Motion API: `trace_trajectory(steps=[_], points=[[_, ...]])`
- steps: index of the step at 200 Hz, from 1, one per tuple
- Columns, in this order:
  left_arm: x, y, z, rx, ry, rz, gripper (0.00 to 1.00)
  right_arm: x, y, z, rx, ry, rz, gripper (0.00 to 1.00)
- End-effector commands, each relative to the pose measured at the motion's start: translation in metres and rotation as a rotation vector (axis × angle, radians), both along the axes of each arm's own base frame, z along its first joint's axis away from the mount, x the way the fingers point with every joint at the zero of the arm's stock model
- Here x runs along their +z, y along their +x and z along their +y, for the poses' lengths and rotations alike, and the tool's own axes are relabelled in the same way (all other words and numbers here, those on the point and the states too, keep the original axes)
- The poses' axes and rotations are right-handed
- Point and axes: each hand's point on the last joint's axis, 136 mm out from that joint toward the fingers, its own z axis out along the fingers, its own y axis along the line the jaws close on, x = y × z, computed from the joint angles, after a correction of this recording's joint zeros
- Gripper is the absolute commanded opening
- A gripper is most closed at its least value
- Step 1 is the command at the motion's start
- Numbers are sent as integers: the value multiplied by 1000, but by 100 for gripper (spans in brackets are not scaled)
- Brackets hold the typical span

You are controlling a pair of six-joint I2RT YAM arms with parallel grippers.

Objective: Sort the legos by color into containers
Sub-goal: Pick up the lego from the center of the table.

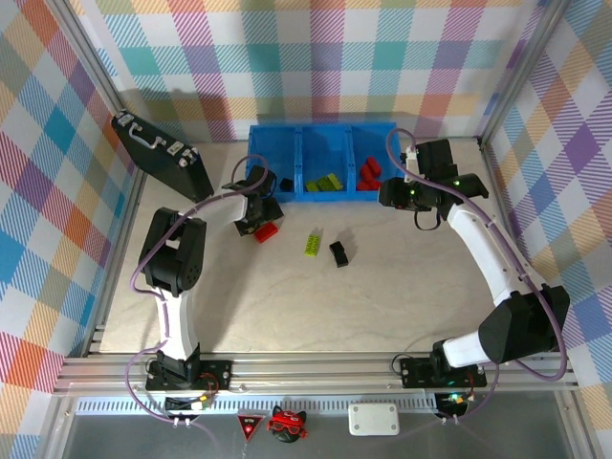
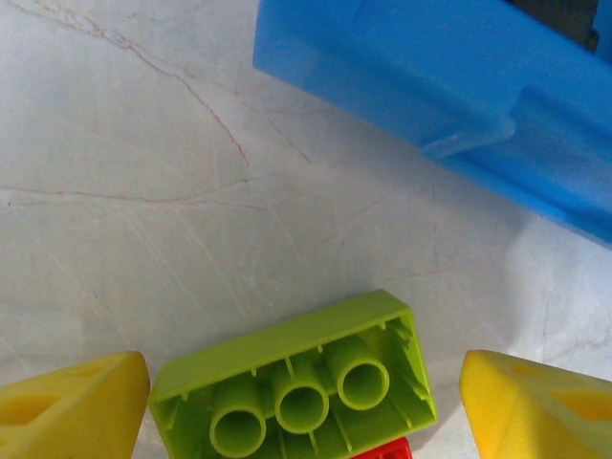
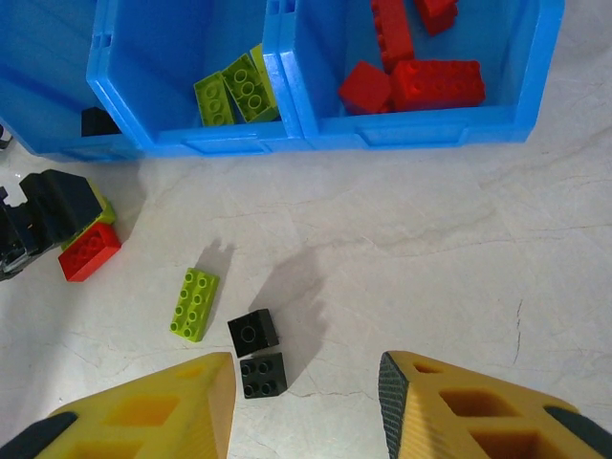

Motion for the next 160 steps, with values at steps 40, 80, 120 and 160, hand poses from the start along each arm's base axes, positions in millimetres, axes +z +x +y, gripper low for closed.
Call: trace_trajectory(steps=[40, 80, 120, 160], points=[[-7, 12, -1, 6, -22, 0, 79, 8, -5, -1, -4, 15, -10, 46], [-9, 12, -1, 4, -23, 5, 76, 6, -6, -3, -10, 7, -10, 46], [-4, 11, 1, 1, -21, -3, 68, 6, -7, -3, -14, 13, -10, 46], [12, 14, -1, -10, -31, -31, 67, 8, -8, -3, -15, 12, -17, 46]])
